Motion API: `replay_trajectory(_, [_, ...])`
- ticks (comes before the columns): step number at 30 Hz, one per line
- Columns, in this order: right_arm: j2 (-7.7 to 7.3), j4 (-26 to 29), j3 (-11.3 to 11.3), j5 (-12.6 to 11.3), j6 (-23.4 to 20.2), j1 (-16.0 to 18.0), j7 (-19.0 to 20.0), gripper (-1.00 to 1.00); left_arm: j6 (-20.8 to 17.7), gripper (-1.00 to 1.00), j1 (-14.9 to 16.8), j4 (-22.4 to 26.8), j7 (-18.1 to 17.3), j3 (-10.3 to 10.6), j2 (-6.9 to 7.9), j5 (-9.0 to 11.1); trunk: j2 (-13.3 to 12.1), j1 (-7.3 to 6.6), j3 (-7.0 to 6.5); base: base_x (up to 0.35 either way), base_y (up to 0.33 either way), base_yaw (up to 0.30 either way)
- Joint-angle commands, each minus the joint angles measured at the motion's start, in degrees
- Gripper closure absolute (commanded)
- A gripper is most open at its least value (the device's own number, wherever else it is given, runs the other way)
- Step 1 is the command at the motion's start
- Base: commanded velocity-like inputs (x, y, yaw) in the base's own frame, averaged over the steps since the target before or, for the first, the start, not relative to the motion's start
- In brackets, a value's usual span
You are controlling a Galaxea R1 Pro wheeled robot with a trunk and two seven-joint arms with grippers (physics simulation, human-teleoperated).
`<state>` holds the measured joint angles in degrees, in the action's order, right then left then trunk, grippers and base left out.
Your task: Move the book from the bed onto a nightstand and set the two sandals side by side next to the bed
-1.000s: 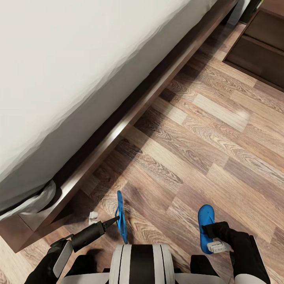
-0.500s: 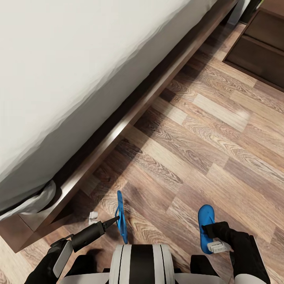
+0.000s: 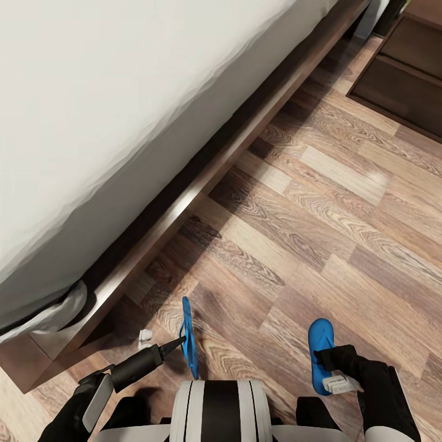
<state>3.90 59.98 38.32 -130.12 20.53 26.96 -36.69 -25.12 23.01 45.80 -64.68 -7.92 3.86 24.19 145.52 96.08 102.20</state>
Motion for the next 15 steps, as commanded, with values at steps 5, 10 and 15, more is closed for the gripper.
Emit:
replay_trajectory(5, [0.06,0.05,0.17,-0.31,0.3,0.02,-0.04,1.0,-0.54,1.0,0.02,-0.01,-0.1,-0.02,0.0,0.25,0.01,0.0,0.03,0.0,0.0,0.0])
replay_trajectory(10, [0.06,0.12,0.17,-0.31,0.3,0.02,-0.04,1.0,-0.54,1.0,0.02,-0.01,-0.1,0.01,0.0,0.25,-0.06,-0.13,-1.08,0.0,0.0,0.0])
replay_trajectory(15, [0.06,0.18,0.17,-0.31,0.3,0.02,-0.05,1.0,-0.54,1.0,0.02,-0.01,-0.1,-0.02,0.04,0.25,-0.12,-0.26,-2.19,0.0,0.0,0.0])
